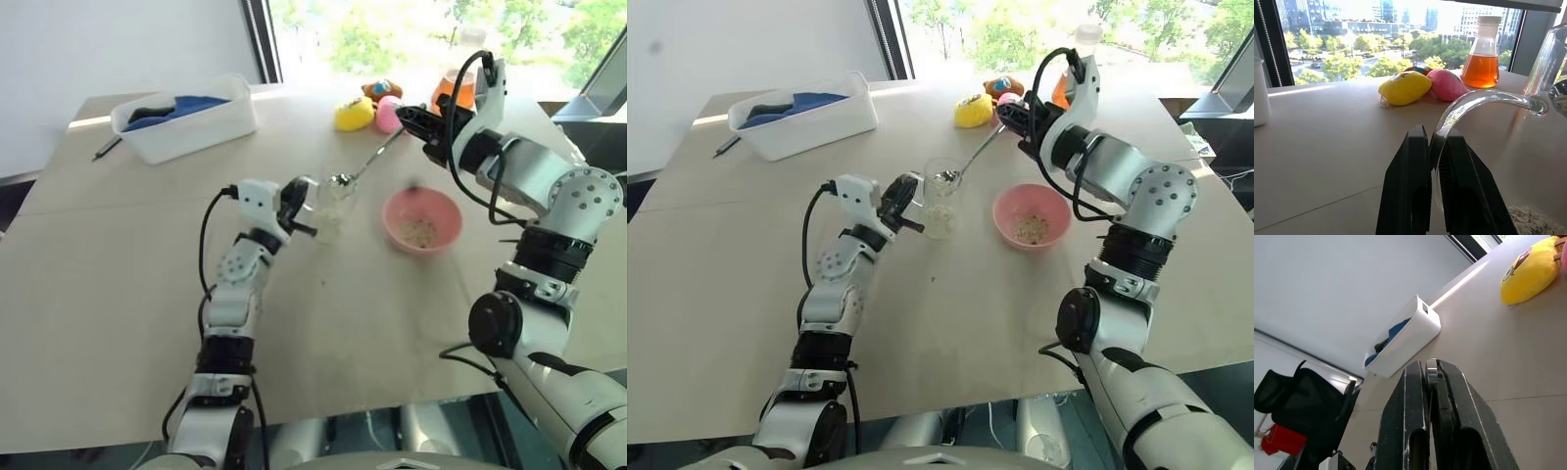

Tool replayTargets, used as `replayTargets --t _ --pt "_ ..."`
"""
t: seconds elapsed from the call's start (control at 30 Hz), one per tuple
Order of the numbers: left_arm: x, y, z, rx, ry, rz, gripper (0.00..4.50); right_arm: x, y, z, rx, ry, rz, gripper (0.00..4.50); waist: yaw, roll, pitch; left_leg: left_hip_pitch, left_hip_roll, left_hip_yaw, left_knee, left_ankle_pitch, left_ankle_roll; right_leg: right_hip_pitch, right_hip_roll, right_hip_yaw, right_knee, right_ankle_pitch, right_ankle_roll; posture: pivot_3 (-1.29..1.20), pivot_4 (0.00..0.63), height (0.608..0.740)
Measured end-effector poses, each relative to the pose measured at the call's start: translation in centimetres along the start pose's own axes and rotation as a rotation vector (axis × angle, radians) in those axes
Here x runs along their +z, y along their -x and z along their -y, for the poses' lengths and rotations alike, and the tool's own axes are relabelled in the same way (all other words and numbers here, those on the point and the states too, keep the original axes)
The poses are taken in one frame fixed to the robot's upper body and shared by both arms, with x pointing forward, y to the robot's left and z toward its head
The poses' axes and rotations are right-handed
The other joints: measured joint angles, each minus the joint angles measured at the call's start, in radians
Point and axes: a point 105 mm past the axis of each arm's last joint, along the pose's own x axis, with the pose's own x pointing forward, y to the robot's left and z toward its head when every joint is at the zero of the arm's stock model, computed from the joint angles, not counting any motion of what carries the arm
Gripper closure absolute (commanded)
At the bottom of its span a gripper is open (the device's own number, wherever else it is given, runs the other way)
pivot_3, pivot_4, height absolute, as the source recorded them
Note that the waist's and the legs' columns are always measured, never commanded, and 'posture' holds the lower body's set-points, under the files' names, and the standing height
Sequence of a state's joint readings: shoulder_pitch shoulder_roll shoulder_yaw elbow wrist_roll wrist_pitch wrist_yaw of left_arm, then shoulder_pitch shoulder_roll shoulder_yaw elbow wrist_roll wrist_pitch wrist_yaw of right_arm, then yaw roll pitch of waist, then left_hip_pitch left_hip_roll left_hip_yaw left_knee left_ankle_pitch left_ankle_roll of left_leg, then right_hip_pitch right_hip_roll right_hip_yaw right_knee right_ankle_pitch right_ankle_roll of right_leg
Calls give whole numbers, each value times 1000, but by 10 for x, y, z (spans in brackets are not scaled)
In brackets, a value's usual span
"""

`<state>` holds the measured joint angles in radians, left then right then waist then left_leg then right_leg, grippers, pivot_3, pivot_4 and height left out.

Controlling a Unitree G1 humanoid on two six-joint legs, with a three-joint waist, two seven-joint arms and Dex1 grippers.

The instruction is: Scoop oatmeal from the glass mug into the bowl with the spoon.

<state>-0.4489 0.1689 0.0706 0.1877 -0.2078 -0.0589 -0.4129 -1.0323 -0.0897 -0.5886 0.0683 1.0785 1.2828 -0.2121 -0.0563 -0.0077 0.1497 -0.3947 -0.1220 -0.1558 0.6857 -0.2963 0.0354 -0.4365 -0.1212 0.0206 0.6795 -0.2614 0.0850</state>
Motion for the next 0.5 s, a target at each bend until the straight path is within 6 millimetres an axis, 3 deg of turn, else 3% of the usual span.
replayTargets --t 0.5 --pt "-3 -10 3 -34 18 29 4189 20 12 1 -20 -115 102 4500 -5 0 0 -1 0 0 0 0 0 -1 0 1 1 0 0 0 150 740"
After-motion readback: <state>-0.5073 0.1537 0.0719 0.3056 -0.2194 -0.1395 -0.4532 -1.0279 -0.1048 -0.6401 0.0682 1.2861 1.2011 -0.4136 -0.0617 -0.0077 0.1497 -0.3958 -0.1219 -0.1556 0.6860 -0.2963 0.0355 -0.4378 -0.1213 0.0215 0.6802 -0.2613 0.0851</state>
